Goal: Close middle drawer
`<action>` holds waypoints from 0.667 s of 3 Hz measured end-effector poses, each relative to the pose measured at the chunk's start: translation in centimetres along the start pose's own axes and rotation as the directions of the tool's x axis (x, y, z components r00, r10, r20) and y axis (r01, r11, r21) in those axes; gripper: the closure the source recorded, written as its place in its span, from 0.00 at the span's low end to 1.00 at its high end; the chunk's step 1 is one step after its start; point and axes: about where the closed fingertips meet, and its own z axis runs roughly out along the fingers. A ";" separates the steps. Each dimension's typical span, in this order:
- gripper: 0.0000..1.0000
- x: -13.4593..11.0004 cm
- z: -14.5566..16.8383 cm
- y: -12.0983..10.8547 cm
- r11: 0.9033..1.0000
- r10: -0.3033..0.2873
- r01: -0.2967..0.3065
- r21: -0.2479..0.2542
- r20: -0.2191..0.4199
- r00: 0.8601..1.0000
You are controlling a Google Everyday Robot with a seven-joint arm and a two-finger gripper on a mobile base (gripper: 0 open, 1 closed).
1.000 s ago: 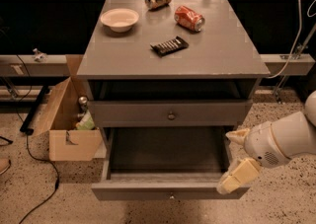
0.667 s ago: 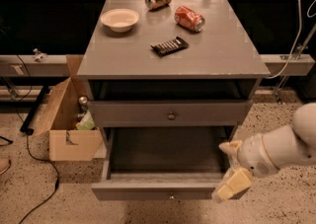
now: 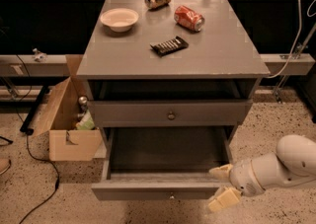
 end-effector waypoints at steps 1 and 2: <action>0.41 3.5 3.2 -1.1 0.997 0.061 -0.060 -0.038 0.028 0.998; 0.64 6.6 6.1 -2.7 0.992 0.119 -0.117 -0.056 0.045 0.992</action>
Offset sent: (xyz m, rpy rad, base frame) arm -0.0041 -0.0138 -0.1558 0.1000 0.1582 -0.1238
